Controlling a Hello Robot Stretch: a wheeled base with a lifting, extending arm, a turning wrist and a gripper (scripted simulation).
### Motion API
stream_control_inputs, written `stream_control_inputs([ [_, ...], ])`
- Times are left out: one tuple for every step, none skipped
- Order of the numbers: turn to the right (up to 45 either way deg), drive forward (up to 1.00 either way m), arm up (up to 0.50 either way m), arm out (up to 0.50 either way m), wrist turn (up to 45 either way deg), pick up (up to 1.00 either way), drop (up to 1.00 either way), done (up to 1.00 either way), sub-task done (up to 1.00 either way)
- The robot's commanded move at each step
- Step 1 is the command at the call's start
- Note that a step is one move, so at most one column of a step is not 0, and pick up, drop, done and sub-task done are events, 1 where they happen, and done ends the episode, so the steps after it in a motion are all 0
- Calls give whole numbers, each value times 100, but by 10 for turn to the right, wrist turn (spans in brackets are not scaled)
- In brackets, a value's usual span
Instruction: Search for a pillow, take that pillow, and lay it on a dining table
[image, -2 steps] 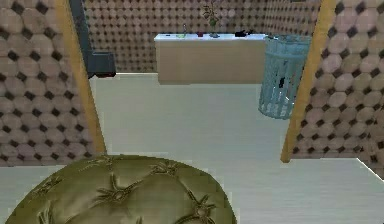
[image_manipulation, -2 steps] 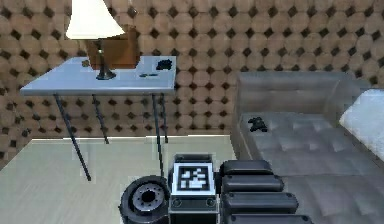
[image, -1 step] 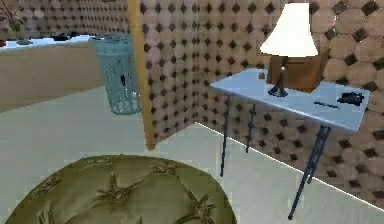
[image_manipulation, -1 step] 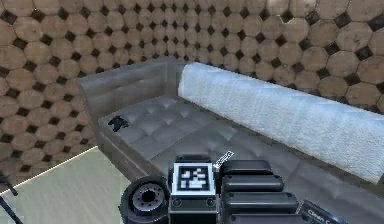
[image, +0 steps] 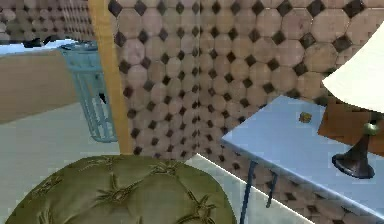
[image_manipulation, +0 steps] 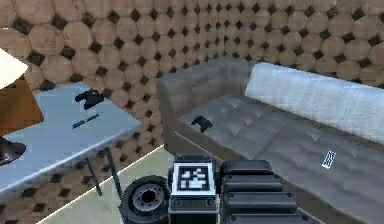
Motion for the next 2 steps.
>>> stream_control_inputs([
  [450,0,0,0,0,0,0,0,0],
  [420,0,0,0,0,0,0,0,0],
])
